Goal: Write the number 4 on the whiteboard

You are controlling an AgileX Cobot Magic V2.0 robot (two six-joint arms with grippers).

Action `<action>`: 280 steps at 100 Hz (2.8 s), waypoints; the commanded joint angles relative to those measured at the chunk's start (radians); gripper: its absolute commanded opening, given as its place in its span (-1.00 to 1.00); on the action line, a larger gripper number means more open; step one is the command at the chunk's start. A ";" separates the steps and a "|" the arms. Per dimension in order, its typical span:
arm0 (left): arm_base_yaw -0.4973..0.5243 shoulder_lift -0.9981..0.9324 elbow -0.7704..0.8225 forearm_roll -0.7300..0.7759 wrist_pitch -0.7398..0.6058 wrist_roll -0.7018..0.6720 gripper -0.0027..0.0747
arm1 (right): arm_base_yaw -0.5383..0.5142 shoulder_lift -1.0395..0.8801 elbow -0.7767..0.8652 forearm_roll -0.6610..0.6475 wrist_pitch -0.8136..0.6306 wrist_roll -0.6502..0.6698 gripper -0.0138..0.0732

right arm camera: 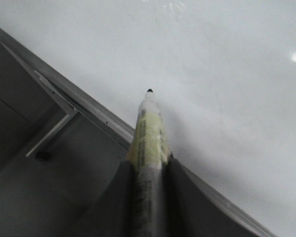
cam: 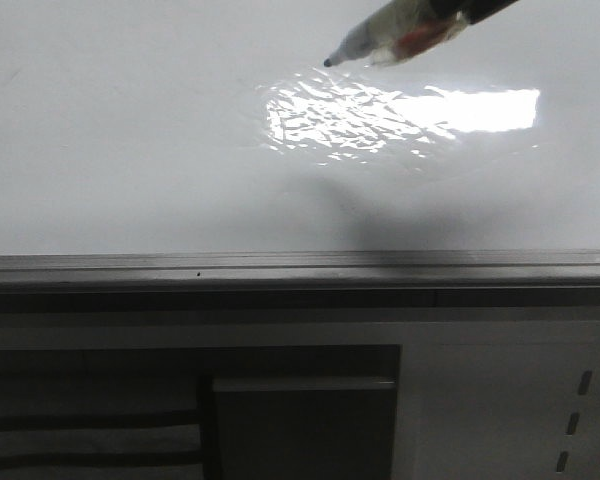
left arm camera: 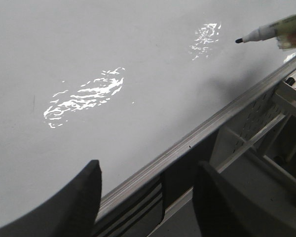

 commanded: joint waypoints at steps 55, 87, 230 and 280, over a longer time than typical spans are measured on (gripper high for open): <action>0.005 0.001 -0.026 -0.037 -0.104 -0.009 0.06 | -0.069 0.192 -0.135 0.025 -0.078 0.005 -0.83; 0.005 0.001 -0.026 -0.037 -0.118 -0.009 0.06 | -0.133 0.201 -0.135 -0.013 0.056 -0.011 -0.83; -0.313 0.448 -0.289 -0.116 0.075 0.507 0.06 | 0.056 0.098 -0.191 0.079 0.259 -0.751 -0.83; -0.450 0.717 -0.437 -0.123 0.002 0.542 0.06 | 0.056 0.098 -0.191 0.079 0.258 -0.751 -0.83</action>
